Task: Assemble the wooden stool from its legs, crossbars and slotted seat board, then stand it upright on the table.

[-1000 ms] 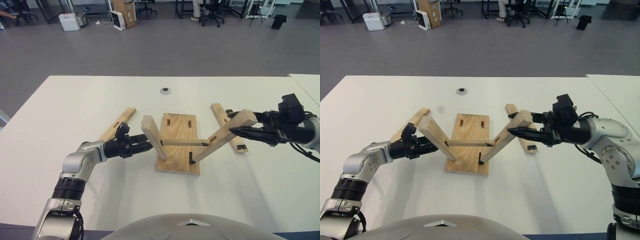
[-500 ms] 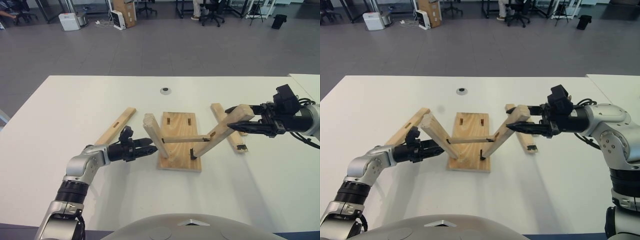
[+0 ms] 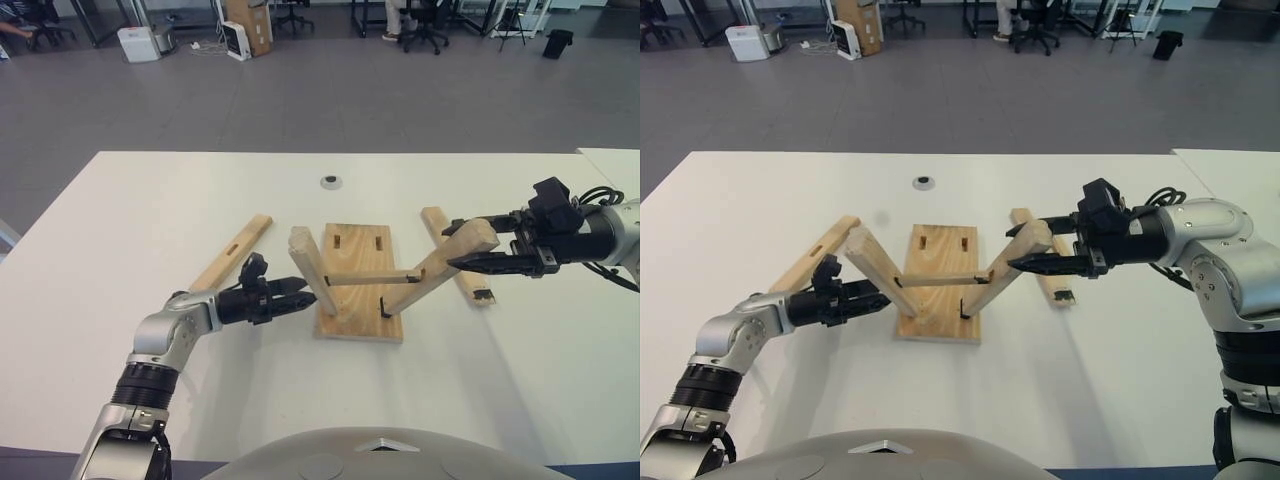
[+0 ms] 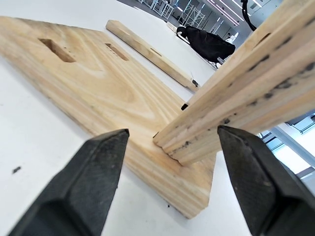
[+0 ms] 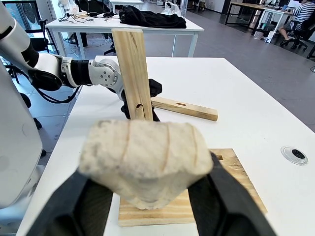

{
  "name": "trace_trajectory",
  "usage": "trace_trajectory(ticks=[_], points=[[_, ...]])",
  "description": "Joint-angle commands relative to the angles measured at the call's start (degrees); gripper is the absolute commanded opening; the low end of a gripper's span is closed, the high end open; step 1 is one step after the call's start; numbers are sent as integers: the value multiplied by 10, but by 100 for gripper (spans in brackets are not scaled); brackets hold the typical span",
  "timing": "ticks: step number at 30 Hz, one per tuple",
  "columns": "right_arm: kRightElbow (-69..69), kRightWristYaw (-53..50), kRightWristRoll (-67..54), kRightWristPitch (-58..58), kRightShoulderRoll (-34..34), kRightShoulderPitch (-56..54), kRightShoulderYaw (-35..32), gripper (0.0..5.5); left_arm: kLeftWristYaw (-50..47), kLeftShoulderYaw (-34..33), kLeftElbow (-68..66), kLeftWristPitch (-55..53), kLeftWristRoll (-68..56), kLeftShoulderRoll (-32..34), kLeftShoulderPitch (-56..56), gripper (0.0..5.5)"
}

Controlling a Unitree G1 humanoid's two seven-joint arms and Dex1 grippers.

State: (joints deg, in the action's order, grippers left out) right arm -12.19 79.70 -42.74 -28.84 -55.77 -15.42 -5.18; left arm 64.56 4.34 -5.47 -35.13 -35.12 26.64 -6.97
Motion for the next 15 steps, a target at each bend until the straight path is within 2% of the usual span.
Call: trace_trajectory(ticks=[1, 9, 15], points=[[5, -8, 54, 5, 4, 40, 44, 207, 1, 10, 10, 0, 6, -7, -2, 331], [36, -43, 85, -17, 21, -12, 118, 207, -14, 5, 16, 8, 6, -19, 2, 331], [32, -50, 114, -9, 11, 28, 158, 207, -19, 13, 24, 11, 10, -22, 12, 331]])
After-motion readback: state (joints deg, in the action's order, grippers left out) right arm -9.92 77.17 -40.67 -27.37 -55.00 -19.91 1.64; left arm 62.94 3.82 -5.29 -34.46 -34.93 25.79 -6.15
